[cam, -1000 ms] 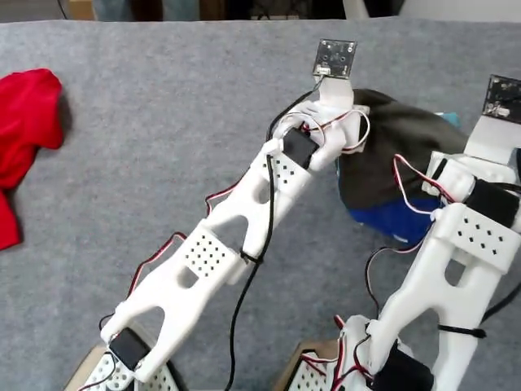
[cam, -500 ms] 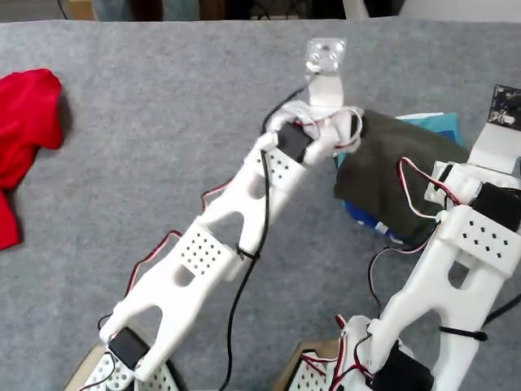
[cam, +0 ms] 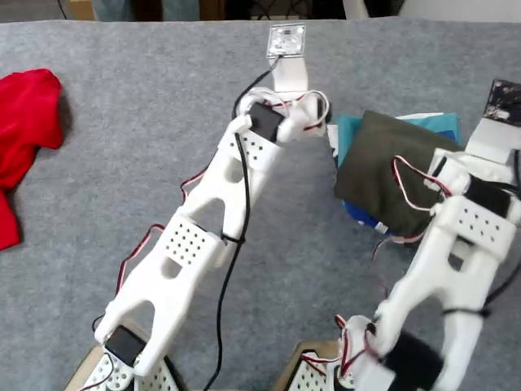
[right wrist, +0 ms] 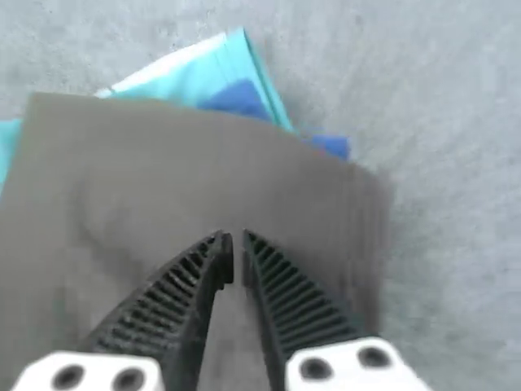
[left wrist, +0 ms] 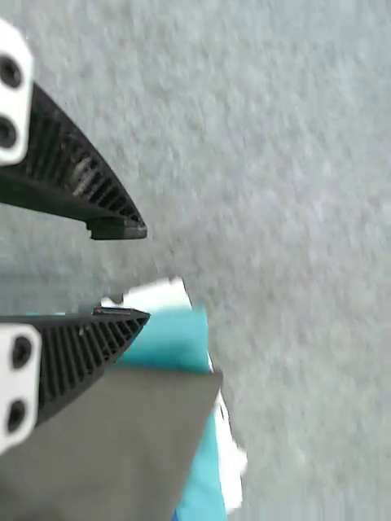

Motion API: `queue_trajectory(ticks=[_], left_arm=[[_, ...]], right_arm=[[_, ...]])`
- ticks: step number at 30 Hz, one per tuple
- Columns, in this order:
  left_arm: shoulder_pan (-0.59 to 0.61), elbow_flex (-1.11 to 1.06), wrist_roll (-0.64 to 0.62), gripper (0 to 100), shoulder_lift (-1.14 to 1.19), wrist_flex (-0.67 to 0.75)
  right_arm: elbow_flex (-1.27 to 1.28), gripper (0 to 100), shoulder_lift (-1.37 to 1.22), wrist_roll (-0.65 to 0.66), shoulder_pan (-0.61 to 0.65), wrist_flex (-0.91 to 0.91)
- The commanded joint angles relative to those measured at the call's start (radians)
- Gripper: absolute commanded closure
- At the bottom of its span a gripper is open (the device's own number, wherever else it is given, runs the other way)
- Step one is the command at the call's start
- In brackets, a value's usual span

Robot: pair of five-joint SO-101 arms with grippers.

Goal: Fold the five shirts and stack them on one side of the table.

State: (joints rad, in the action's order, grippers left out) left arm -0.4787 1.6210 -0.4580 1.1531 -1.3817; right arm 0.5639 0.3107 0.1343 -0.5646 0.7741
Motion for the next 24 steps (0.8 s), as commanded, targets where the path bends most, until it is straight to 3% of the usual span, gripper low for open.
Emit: queue_trajectory(ticks=[1, 8, 18, 24], left_arm=[[0.042, 0.047, 0.068, 84, -0.098, -0.061], [0.117, 0.044, 0.13, 84, -0.219, -0.158], [0.194, 0.042, 0.206, 84, -0.348, -0.261], [0.257, 0.042, 0.229, 84, -0.4, -0.341]], right_arm=[[-0.018, 97.7, -0.199, -0.04, 0.009, -0.117], [-0.197, 97.7, -0.463, -0.038, 0.017, -0.078], [-0.545, 97.7, -0.364, -0.043, 0.026, 0.324], [-0.671, 97.7, -0.406, -0.043, -0.038, 0.35]])
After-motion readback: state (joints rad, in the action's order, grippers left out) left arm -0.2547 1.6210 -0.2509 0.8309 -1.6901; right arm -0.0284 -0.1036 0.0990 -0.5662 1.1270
